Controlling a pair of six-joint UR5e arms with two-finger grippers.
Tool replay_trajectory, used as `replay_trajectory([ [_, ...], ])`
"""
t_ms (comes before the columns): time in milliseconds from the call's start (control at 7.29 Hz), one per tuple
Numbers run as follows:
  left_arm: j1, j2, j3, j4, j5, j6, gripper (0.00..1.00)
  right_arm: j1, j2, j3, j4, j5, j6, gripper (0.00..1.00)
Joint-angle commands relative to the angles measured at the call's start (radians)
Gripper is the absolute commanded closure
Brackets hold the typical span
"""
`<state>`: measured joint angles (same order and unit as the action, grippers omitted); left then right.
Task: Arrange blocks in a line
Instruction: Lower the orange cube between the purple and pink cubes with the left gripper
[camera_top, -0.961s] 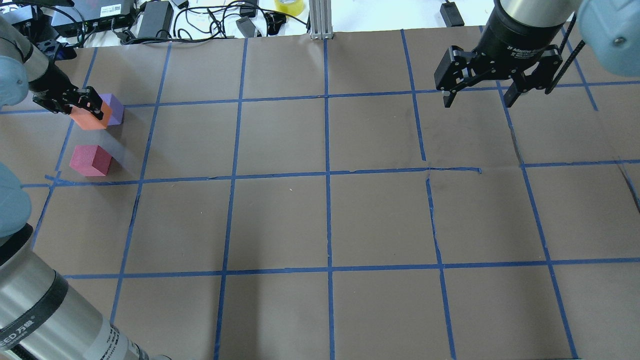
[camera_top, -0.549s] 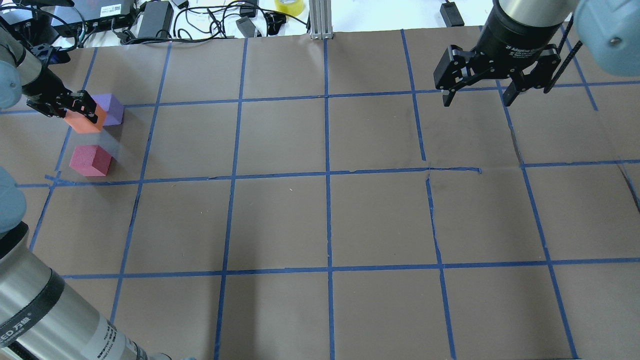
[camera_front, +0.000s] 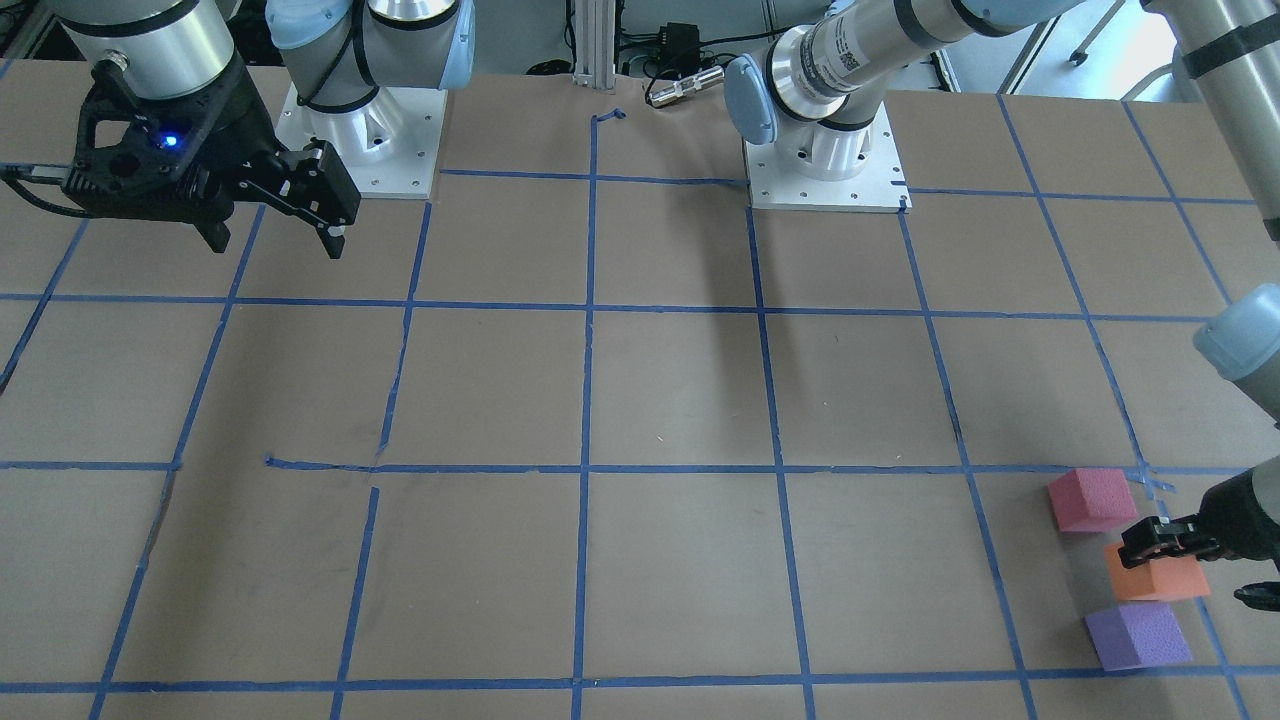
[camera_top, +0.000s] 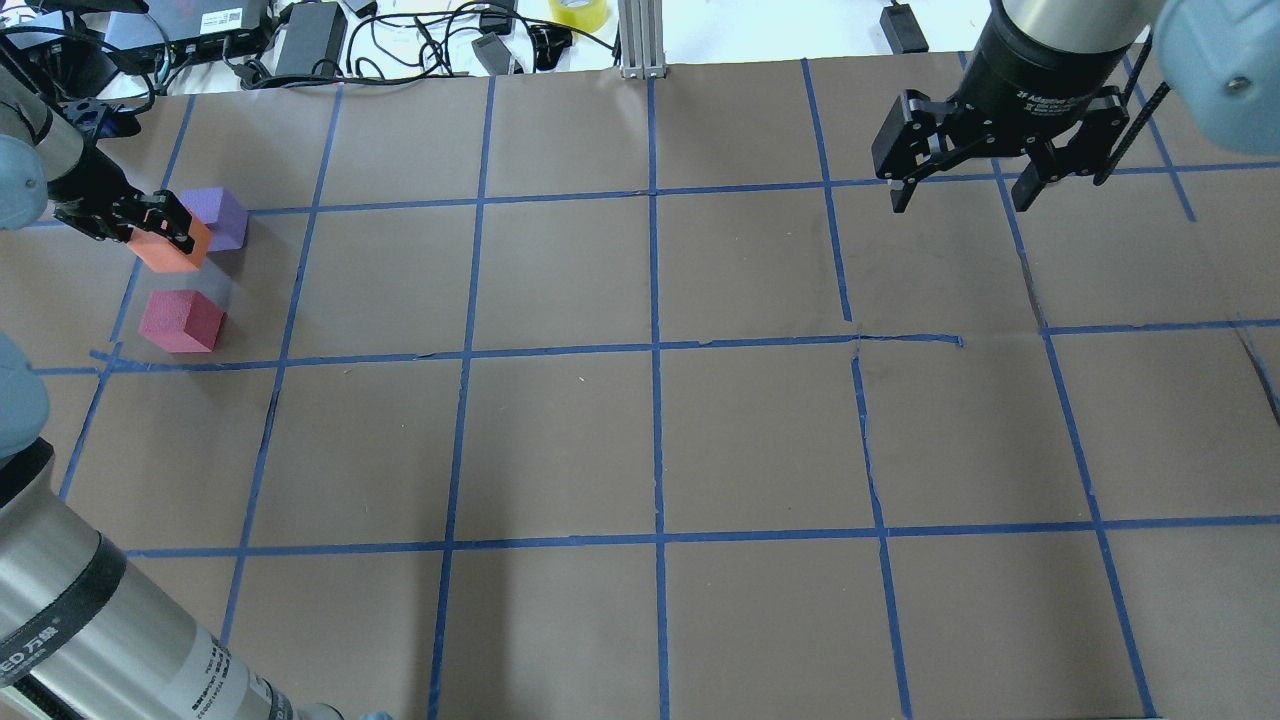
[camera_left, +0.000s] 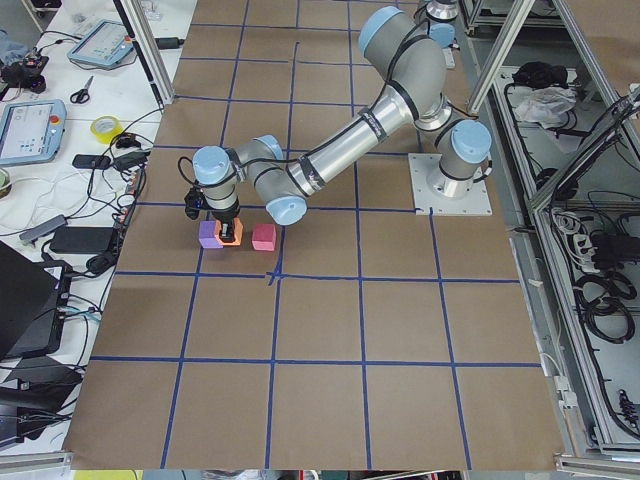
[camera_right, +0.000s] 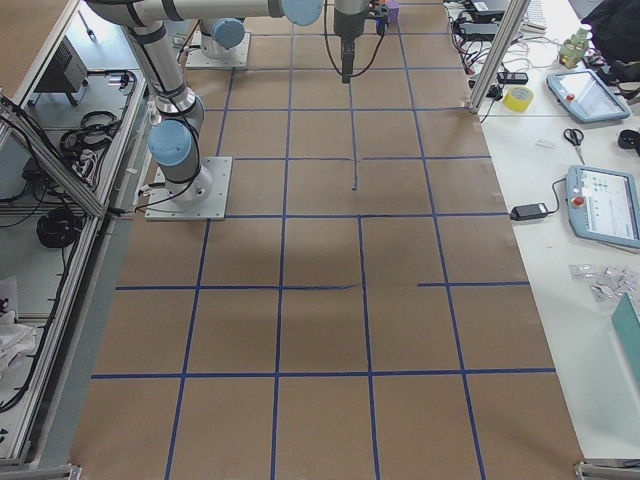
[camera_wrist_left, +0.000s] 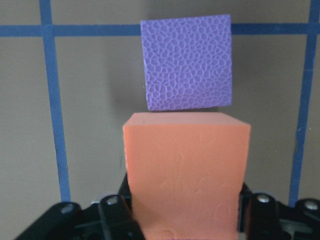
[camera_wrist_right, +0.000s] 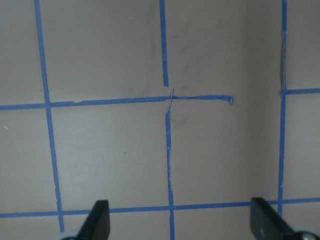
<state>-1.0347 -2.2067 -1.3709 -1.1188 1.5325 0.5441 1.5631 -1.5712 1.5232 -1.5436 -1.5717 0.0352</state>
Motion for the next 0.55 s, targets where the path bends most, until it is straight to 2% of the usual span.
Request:
replay_trajectory([
  [0, -0.001, -0.001, -0.045, 0.007, 0.001, -0.001, 0.99, 0.000, -0.004, -0.001, -0.001, 0.010, -0.003, 0.00],
  [412, 0.001, -0.001, -0.056, 0.030, 0.002, 0.016, 0.99, 0.000, -0.003, 0.000, -0.001, -0.002, -0.003, 0.00],
])
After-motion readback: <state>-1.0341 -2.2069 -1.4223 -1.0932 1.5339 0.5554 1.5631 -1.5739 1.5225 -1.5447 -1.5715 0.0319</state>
